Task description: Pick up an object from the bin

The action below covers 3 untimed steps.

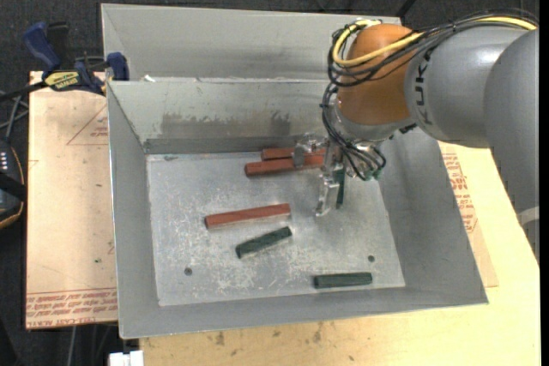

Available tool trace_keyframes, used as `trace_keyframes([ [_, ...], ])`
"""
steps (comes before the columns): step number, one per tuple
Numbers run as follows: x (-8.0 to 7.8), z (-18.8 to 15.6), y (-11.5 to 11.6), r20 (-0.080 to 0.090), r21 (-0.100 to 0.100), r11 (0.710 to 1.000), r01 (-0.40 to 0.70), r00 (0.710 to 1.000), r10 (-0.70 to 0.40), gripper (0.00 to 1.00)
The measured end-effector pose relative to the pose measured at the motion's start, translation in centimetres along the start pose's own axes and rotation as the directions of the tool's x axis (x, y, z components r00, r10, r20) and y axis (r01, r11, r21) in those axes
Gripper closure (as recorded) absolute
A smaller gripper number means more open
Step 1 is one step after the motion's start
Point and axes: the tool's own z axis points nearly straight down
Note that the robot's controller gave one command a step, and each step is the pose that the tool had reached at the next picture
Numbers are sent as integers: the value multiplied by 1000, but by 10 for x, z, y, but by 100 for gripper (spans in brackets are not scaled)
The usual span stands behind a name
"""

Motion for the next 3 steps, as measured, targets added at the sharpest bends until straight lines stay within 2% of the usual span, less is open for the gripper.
trace_keyframes([
  [1, 3, 6, 42, 2, 0, 983, -185, 983, 185, 0],
  [2, 16, 11, 76, 3, 1, 997, 77, 997, -77, 0],
  [3, 0, 13, 106, 10, 1, 976, 216, 976, -216, 100],
])
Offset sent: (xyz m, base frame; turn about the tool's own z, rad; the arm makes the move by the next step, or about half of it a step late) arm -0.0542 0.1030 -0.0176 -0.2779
